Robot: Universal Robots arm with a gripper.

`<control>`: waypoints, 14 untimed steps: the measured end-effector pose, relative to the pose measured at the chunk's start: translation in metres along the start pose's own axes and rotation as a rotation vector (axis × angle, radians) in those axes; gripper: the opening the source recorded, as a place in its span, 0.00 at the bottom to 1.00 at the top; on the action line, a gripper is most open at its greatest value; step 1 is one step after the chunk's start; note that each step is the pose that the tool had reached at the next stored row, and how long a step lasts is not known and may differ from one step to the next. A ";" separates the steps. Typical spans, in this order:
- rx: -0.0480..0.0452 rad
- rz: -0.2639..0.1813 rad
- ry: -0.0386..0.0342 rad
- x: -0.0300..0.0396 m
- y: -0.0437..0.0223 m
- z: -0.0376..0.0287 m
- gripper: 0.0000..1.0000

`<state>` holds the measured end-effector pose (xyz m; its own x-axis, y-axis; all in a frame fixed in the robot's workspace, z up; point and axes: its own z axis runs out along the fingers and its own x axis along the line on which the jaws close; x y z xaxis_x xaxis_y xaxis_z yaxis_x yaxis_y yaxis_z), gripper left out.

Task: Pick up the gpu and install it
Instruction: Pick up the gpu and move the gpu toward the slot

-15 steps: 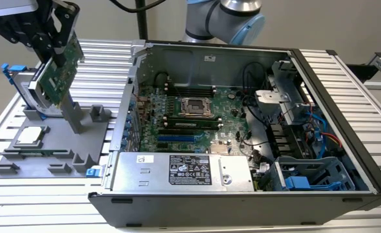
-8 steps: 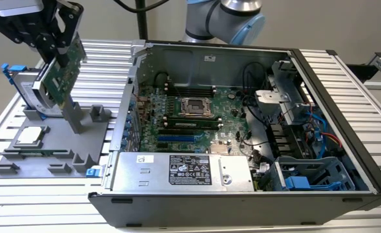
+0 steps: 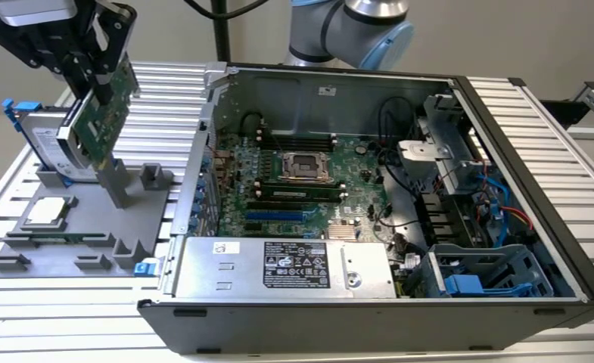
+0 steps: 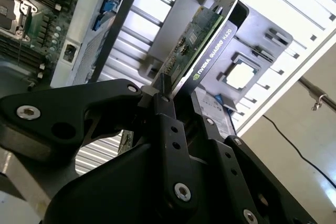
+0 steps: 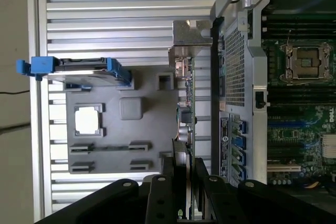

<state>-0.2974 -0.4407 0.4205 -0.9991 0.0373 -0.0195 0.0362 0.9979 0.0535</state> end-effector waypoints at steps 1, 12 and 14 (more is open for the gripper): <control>0.0001 0.000 0.0000 0.0000 0.0000 0.0000 0.00; 0.0243 -0.001 -0.0008 -0.0002 0.0005 -0.0056 0.00; 0.0256 -0.001 -0.0009 -0.0002 0.0004 -0.0056 0.00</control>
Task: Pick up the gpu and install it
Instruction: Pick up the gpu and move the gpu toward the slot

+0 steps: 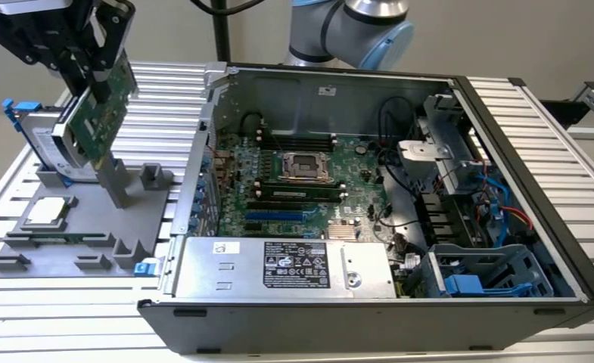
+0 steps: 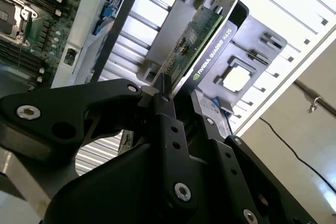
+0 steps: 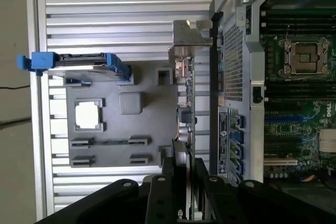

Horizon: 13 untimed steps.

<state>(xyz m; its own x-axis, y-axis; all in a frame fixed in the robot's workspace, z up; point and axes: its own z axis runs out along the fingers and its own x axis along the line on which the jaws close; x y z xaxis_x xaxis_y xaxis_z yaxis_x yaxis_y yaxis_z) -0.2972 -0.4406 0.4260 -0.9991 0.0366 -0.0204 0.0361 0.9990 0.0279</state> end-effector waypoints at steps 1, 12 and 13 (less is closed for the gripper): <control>0.0005 0.000 -0.0001 0.0001 0.0000 0.0001 0.00; 0.0005 0.000 0.0000 -0.0114 0.0006 0.0003 0.00; 0.0005 0.000 -0.0001 -0.0130 0.0006 0.0003 0.00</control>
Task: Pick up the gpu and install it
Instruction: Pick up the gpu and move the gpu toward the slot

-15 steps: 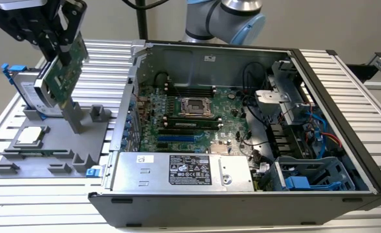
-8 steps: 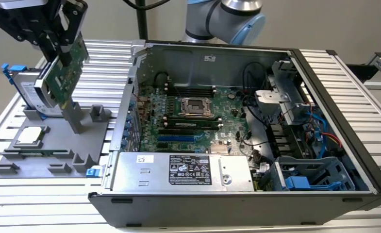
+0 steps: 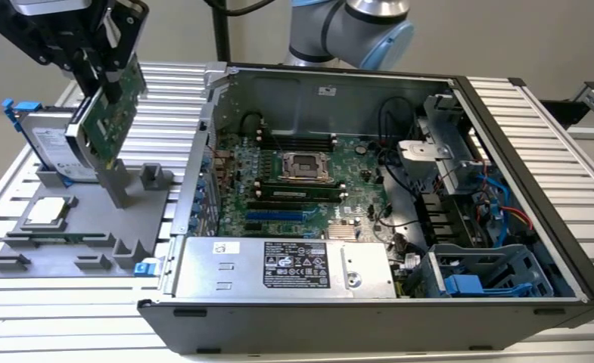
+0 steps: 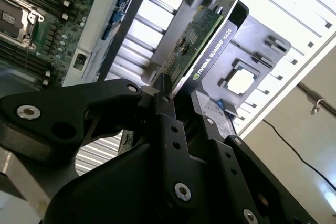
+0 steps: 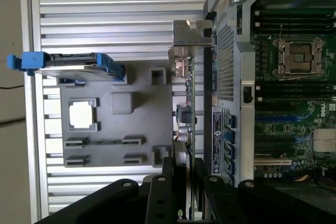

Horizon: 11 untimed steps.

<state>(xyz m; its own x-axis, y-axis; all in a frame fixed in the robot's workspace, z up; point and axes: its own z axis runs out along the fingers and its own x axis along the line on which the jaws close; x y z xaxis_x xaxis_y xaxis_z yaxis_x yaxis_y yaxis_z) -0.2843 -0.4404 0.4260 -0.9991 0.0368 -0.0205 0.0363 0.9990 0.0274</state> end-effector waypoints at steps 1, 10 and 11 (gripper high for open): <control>0.0000 0.000 0.0000 -0.0015 0.0001 0.0000 0.00; 0.0000 0.000 0.0000 -0.0170 0.0007 0.0004 0.00; 0.0000 0.000 0.0000 -0.0188 0.0008 0.0004 0.00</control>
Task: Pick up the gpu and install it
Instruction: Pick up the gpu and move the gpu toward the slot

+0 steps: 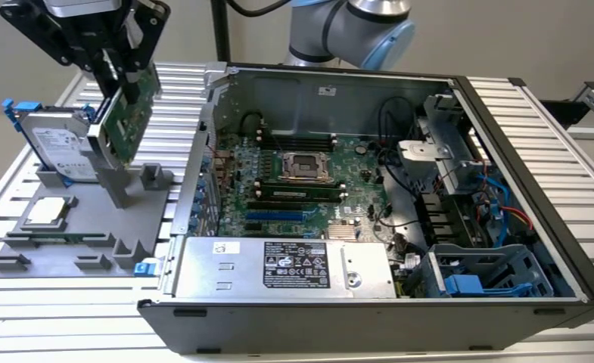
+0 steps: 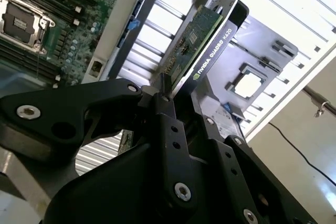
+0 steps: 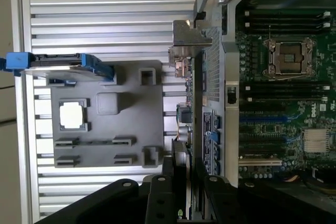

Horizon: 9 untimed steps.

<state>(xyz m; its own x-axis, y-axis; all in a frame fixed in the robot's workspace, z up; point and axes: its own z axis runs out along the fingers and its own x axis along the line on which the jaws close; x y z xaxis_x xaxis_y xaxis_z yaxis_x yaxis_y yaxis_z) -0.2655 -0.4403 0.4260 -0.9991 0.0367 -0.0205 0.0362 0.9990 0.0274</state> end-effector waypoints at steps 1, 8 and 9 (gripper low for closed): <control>0.0000 0.000 0.0000 -0.0016 0.0001 0.0000 0.00; 0.0000 0.000 0.0000 -0.0134 0.0007 0.0003 0.00; 0.0000 0.000 0.0000 -0.0150 0.0008 0.0003 0.00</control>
<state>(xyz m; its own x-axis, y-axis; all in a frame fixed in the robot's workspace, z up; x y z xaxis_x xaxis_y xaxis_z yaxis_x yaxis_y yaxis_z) -0.2505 -0.4400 0.4260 -0.9991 0.0368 -0.0205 0.0363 0.9990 0.0274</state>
